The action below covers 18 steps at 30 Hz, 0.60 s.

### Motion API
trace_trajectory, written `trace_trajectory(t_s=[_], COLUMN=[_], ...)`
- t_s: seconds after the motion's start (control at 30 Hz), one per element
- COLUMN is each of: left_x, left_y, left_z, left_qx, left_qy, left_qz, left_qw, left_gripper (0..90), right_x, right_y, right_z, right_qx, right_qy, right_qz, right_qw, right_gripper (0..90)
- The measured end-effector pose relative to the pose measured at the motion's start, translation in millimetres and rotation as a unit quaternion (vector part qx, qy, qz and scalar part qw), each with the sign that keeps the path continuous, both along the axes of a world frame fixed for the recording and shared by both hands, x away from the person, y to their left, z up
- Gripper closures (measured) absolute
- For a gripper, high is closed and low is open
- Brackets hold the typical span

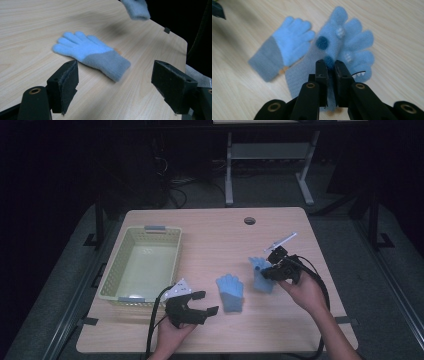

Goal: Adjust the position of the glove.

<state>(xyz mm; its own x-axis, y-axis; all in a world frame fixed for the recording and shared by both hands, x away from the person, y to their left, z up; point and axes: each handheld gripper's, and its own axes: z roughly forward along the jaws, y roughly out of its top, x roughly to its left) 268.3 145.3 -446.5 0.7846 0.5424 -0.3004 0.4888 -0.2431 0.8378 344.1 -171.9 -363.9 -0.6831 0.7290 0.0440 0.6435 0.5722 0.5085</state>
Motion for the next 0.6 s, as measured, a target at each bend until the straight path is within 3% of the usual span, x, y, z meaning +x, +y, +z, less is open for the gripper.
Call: trace_trajectory(t_s=[0.23,0.6], left_x=[0.7,0.9], left_y=[2.6,4.9], left_z=[1.2,1.9], left_qx=[-0.006,-0.009], left_qy=[-0.001,0.002], left_qz=[0.008,0.014], left_qw=[0.9999,0.9999], left_gripper=[21.9,21.9], right_x=[-1.3,-4.8], right_y=[29.3,58.8], right_z=[-3.5,-16.8], right_qx=[-0.001,-0.008], right_qy=[0.008,0.023], right_qz=[0.040,0.086], right_qw=[0.9992,0.9960], right_gripper=[82.8,82.3])
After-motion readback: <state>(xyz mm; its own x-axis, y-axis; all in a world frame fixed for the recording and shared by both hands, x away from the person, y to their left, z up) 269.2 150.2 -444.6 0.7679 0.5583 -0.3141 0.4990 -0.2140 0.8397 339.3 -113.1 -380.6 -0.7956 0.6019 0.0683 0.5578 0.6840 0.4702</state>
